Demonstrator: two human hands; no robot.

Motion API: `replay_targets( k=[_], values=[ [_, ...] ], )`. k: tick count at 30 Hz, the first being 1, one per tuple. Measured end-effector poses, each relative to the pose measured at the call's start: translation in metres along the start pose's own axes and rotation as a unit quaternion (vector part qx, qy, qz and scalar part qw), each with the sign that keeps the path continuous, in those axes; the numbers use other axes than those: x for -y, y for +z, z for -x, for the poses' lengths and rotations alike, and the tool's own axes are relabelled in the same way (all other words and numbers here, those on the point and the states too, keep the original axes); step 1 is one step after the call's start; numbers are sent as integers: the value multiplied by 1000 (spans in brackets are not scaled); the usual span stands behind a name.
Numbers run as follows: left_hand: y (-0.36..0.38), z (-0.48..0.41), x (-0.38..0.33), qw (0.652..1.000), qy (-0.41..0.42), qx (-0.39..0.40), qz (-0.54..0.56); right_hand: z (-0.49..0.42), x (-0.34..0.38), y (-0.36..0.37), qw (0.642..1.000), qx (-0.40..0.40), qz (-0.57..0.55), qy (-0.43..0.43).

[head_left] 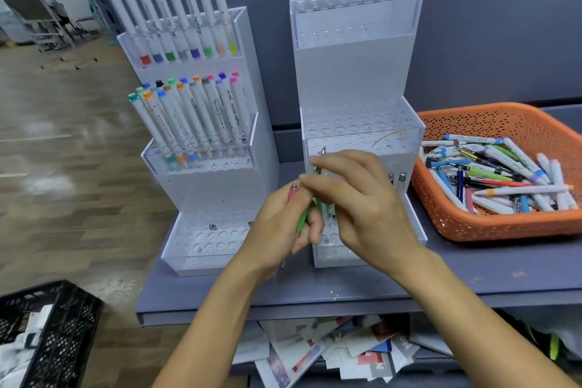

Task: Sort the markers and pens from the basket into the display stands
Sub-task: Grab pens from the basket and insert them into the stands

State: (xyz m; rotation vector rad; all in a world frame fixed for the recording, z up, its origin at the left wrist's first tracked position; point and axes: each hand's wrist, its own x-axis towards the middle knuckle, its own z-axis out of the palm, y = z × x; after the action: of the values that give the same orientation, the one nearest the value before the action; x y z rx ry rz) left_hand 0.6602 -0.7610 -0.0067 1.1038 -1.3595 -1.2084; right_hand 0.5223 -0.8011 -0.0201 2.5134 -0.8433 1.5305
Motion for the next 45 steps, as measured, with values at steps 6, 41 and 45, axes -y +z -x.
replay_targets(
  k=[6, 41, 45],
  values=[
    [-8, 2, -8, 996, 8, 59, -61, -2, -5, -4, 999, -7, 29, -17],
    [-12, 13, 4, 992, 73, -89, 56, 35, -18, 15, 985, 84, -10, 148],
    [-6, 13, -1, 995, 73, -61, 20, 17, 5, -6, 964, 0, -141, 224]
  ],
)
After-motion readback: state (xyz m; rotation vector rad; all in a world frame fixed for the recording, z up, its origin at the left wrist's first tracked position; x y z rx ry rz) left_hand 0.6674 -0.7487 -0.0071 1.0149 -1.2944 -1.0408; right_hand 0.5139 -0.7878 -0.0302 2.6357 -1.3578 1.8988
